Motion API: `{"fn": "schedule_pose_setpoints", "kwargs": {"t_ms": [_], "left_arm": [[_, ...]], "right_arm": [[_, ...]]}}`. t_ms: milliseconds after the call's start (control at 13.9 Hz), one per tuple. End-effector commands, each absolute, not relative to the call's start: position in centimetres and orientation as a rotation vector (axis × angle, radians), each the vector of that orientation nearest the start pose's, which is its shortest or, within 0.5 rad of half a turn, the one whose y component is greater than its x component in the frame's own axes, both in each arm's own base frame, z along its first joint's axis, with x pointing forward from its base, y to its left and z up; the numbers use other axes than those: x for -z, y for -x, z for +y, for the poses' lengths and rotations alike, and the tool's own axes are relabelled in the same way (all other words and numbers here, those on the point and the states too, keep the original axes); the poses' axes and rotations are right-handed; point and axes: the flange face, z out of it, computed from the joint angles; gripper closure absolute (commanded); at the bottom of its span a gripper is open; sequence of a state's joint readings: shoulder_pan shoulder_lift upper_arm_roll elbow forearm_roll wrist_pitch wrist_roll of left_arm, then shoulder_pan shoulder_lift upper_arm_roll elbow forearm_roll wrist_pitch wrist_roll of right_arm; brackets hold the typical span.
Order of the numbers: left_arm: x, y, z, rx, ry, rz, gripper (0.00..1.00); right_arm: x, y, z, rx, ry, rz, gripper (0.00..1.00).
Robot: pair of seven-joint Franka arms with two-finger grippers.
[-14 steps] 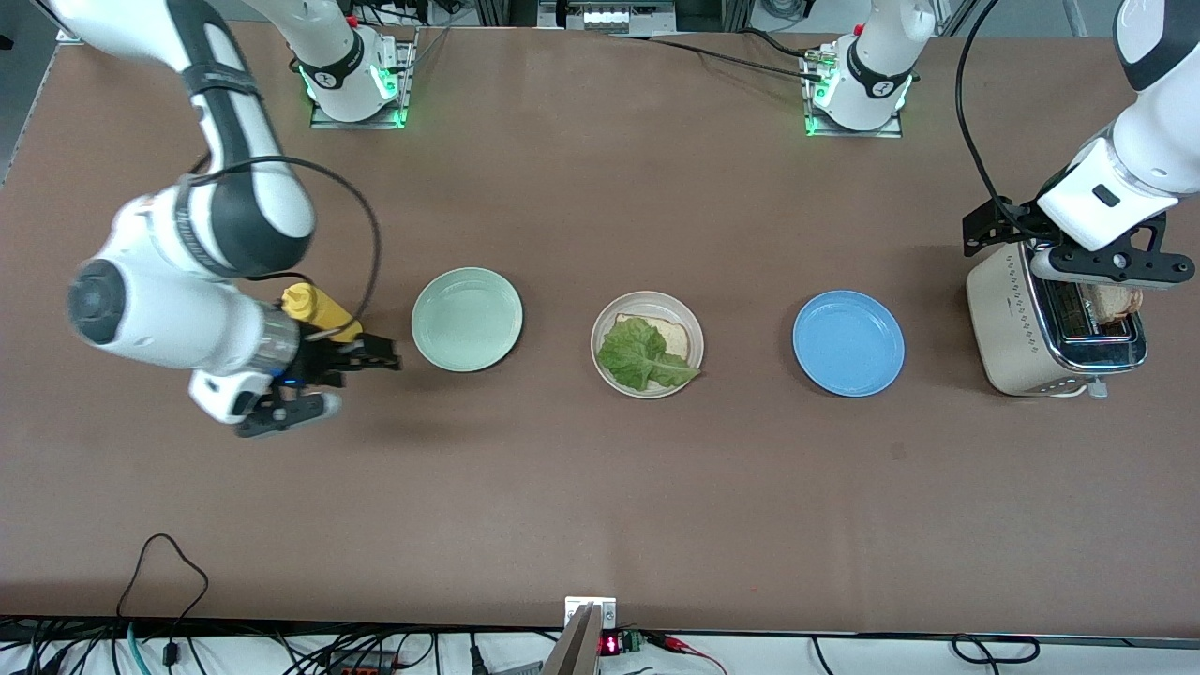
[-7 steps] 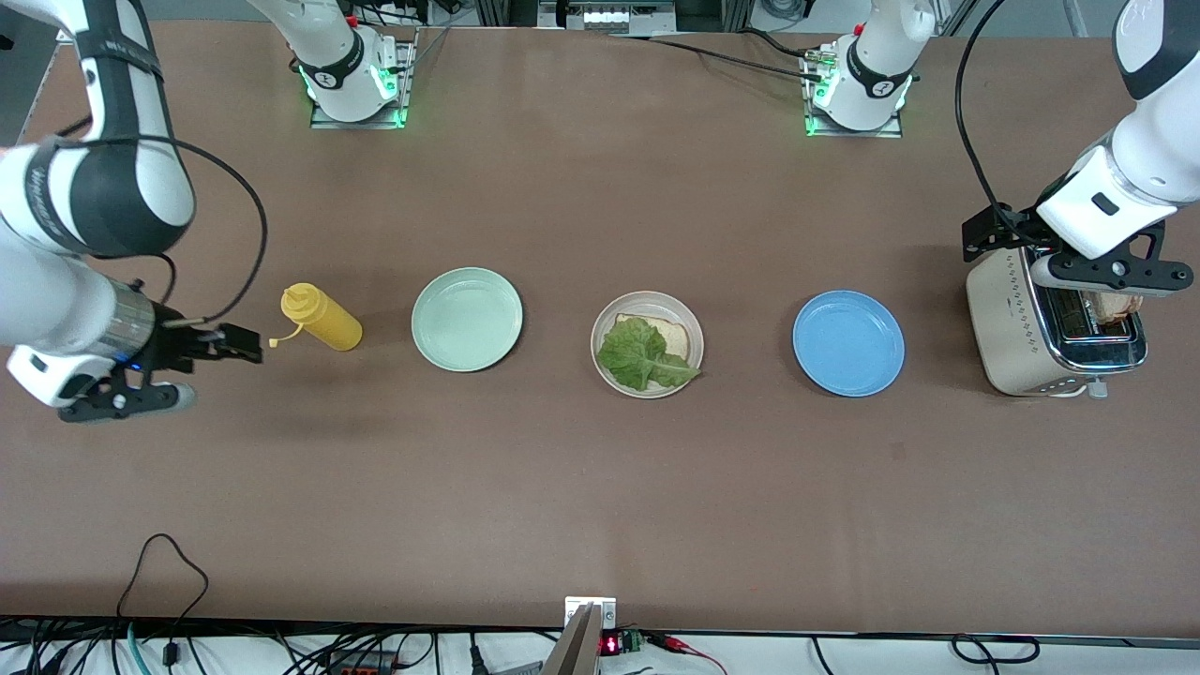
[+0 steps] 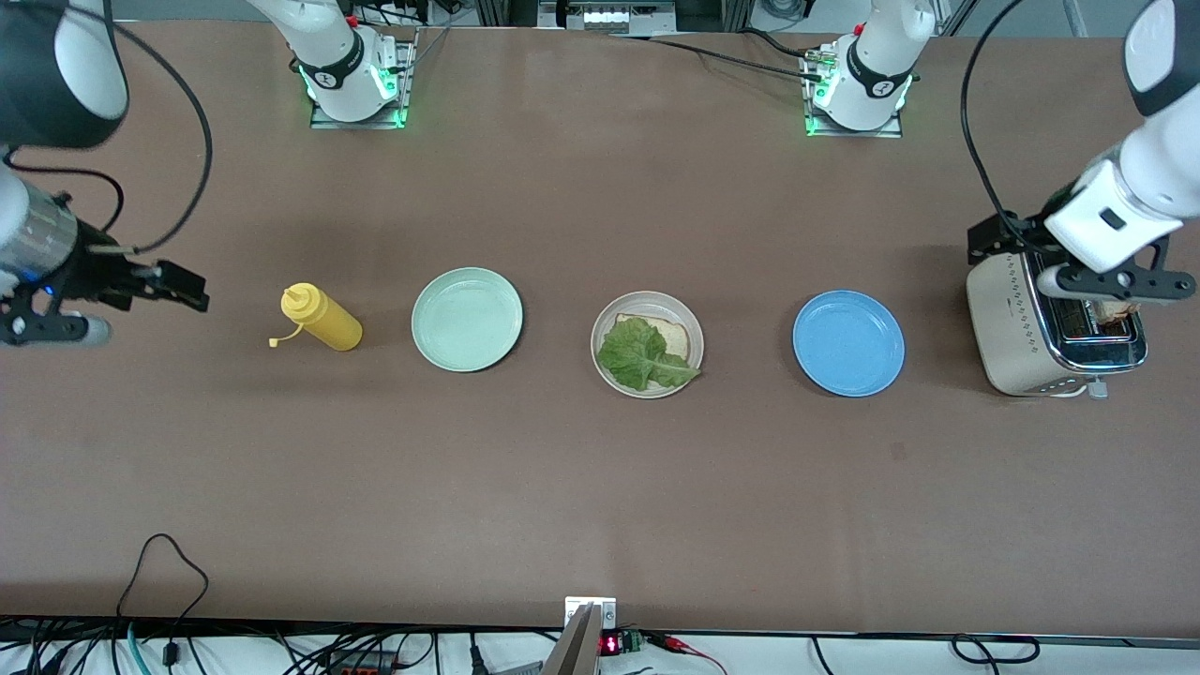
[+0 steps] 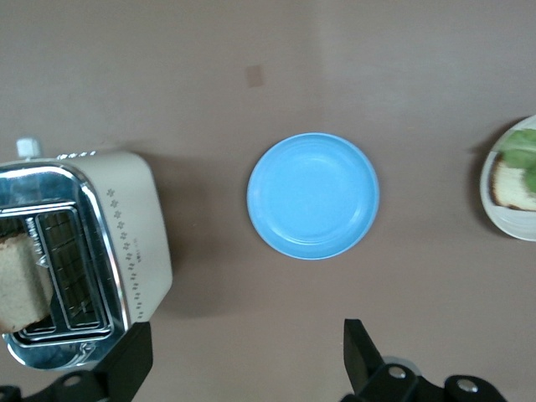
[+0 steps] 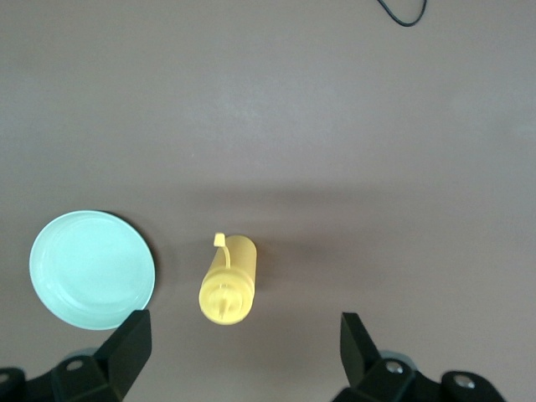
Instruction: Make sandwich in beige plate with both arms
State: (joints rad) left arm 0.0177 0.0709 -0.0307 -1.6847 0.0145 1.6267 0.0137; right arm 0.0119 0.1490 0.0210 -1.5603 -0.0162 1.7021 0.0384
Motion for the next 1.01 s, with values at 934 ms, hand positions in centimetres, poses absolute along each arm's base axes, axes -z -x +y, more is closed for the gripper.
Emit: {"fn": "schedule_pose_setpoints", "kwargs": {"t_ms": [934], "left_arm": [[-42.7, -55.2, 24.1, -0.382, 3.043, 0.137, 0.02]], "right_arm": [[-59.6, -56.1, 0.6, 0.095, 3.154, 0.055, 0.00]]}}
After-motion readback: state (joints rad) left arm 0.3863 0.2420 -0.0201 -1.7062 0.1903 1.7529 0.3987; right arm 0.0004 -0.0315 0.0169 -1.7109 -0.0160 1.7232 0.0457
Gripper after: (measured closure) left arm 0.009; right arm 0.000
